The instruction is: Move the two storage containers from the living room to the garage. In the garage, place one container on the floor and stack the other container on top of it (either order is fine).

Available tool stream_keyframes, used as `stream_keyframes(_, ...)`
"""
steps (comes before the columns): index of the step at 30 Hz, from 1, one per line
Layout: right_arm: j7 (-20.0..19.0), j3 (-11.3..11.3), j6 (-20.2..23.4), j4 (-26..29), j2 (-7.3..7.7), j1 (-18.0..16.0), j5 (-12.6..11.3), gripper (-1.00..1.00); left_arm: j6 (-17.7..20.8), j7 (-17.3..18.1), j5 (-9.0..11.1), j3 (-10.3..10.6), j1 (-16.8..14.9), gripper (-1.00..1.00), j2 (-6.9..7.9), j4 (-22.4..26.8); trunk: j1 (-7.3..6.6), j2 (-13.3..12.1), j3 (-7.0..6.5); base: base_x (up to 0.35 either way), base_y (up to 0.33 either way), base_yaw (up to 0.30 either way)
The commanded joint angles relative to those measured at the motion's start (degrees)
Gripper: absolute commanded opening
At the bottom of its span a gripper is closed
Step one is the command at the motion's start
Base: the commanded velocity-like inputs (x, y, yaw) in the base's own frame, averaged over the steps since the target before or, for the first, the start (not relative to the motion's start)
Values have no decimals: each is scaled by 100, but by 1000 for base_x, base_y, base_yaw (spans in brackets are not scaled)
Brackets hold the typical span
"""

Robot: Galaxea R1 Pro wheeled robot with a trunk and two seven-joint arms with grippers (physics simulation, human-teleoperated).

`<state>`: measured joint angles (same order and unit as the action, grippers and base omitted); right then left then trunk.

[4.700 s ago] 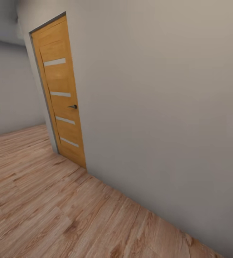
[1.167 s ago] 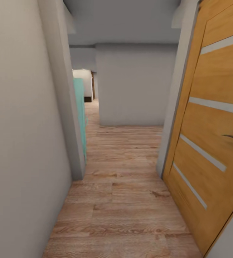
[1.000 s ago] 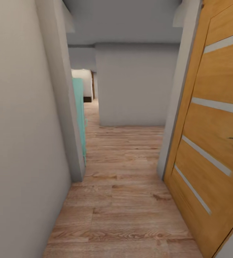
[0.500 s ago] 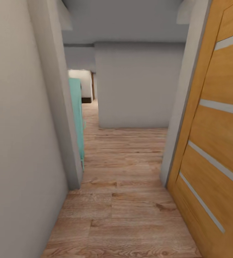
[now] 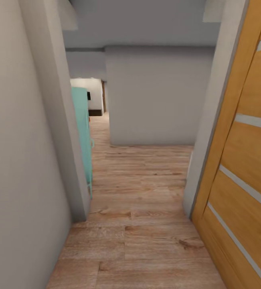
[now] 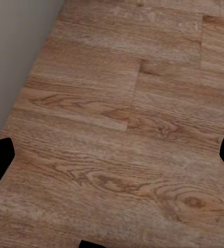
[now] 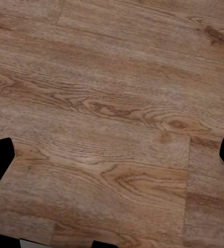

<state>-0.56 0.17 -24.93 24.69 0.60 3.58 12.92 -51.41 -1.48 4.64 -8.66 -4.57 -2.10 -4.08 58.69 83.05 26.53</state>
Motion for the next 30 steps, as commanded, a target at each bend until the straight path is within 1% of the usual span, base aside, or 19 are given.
stream_keyframes(1,-6,0,-9,9,2,4,10,100,-28,-1,30,14,-9,100,-1,-19,4,3,5,326,0,0)
stream_keyframes(15,-4,-6,-12,9,2,3,1,100,-27,-7,29,14,-9,100,-1,-22,4,3,5,326,-3,0)
stream_keyframes(30,37,-8,-12,9,2,3,0,100,-27,-10,29,14,-9,100,-1,-22,4,3,5,326,-106,1)
